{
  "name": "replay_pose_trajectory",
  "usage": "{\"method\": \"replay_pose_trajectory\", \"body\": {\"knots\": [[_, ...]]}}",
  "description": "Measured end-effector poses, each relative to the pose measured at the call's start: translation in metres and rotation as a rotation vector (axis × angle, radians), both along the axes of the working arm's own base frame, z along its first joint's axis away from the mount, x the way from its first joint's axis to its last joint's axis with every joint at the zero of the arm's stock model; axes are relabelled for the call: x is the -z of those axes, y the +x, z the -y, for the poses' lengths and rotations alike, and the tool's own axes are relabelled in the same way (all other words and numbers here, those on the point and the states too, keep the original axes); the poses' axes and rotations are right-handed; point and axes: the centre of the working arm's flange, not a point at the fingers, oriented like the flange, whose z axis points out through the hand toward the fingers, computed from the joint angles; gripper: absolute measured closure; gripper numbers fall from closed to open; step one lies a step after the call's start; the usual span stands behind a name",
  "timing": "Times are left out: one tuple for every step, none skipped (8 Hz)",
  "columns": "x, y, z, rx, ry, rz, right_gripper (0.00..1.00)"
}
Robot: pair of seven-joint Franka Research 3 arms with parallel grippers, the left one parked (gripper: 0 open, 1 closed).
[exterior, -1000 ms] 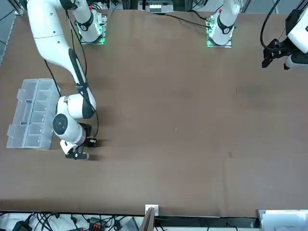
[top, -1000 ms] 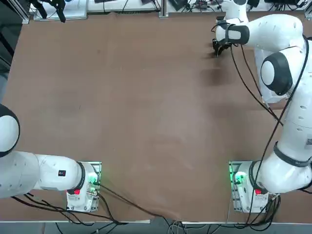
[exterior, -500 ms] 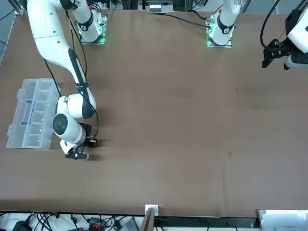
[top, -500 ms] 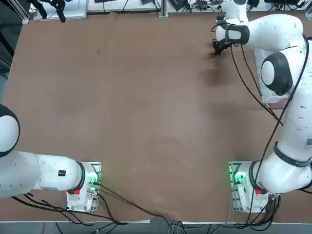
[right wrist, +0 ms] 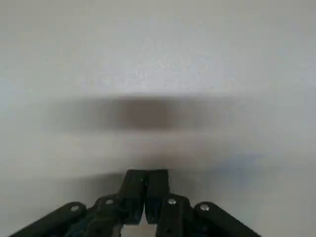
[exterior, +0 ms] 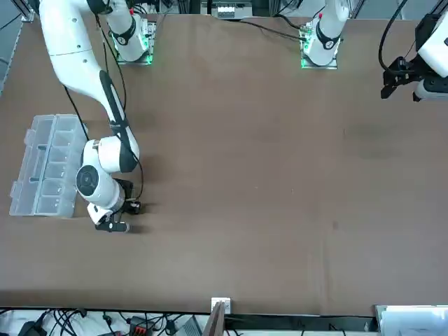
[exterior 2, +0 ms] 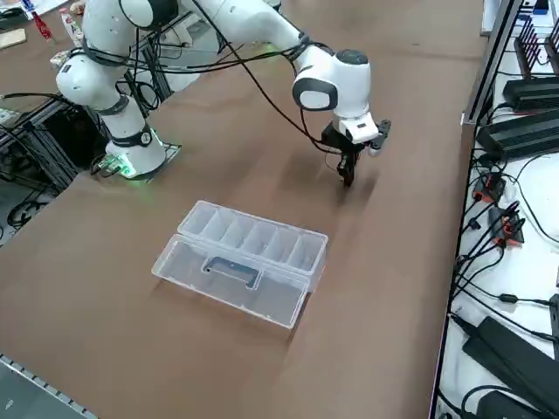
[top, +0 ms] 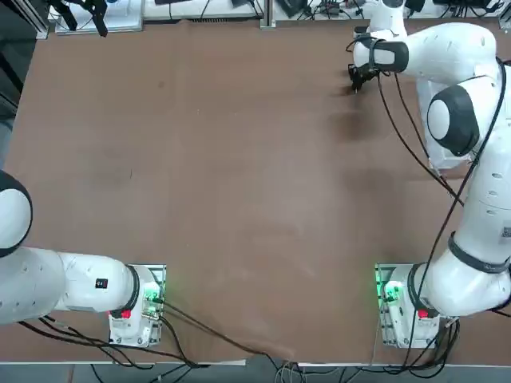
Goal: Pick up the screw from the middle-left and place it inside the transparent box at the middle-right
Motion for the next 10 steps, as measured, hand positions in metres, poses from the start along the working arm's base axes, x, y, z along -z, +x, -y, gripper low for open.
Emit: {"method": "replay_pose_trajectory", "body": {"knots": [[-0.001,0.0,0.0,0.0,0.0,0.003,0.95],[-0.008,0.002,0.003,0.005,0.001,0.012,0.95],[-0.026,0.006,0.011,0.016,0.002,0.022,0.95],[-0.052,0.008,0.025,0.028,0.001,0.021,0.95],[-0.08,0.007,0.046,0.022,-0.001,0.007,0.95],[-0.104,0.003,0.069,0.001,-0.003,-0.023,0.95],[-0.123,-0.002,0.095,-0.024,-0.003,-0.054,0.95],[-0.14,-0.008,0.119,-0.052,-0.002,-0.078,0.95],[-0.154,-0.015,0.144,-0.091,0.001,-0.097,0.95],[-0.164,-0.023,0.174,-0.143,0.005,-0.106,0.95]]}}
